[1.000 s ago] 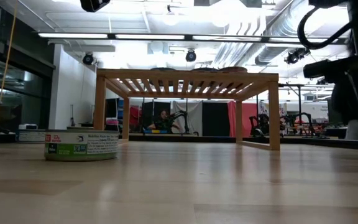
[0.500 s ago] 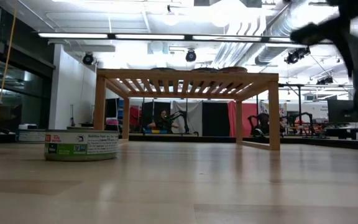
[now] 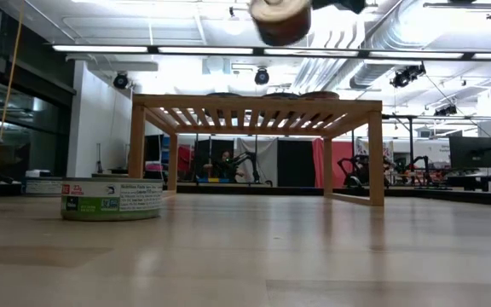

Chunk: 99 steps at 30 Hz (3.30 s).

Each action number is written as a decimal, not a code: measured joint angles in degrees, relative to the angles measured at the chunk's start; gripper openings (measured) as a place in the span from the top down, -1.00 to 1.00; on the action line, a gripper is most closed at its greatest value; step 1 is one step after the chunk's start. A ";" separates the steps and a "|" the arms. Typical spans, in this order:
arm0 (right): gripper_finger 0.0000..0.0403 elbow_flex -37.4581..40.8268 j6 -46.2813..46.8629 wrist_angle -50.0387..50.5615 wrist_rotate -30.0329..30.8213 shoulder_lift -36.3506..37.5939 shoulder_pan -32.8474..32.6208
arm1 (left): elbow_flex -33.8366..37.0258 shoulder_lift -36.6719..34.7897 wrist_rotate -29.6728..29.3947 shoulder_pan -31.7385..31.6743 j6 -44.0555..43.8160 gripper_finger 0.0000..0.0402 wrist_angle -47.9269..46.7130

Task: Stack canned seafood by type on shelf
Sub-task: Stack the pink tuna can on the other pink tuna can on the shelf

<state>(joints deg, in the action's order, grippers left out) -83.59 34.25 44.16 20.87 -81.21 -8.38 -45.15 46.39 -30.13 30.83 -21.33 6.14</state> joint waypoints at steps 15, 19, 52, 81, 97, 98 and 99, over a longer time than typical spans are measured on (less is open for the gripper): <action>0.24 11.98 30.28 0.78 -2.68 15.86 29.65 | 0.00 -1.04 0.00 0.04 -6.03 1.00 -10.50; 0.24 15.82 30.02 -10.35 -5.90 14.75 31.89 | 0.00 -1.03 0.01 0.05 -6.65 1.00 -10.31; 0.13 16.28 28.73 -9.63 -9.77 11.79 35.41 | 0.00 -1.03 -0.02 0.00 -8.51 1.00 -9.76; -0.52 16.17 33.14 -9.66 -11.56 11.81 35.37 | 0.00 -1.03 -0.02 0.00 -7.54 1.00 -9.78; -0.52 16.17 32.38 -9.42 -13.43 11.86 35.37 | 0.00 -1.03 -0.02 0.00 -8.67 1.00 -9.76; -0.52 16.17 32.56 -9.22 -13.79 11.87 35.37 | 0.00 -1.03 -0.02 0.00 -8.65 1.00 -9.76; -0.52 16.17 32.60 -9.09 -13.92 11.90 35.37 | 0.00 -1.03 -0.02 0.00 -8.67 1.00 -9.76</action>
<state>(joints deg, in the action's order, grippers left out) -67.42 66.85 35.06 6.95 -69.32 26.98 -45.15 45.36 -30.15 30.83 -30.00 -3.62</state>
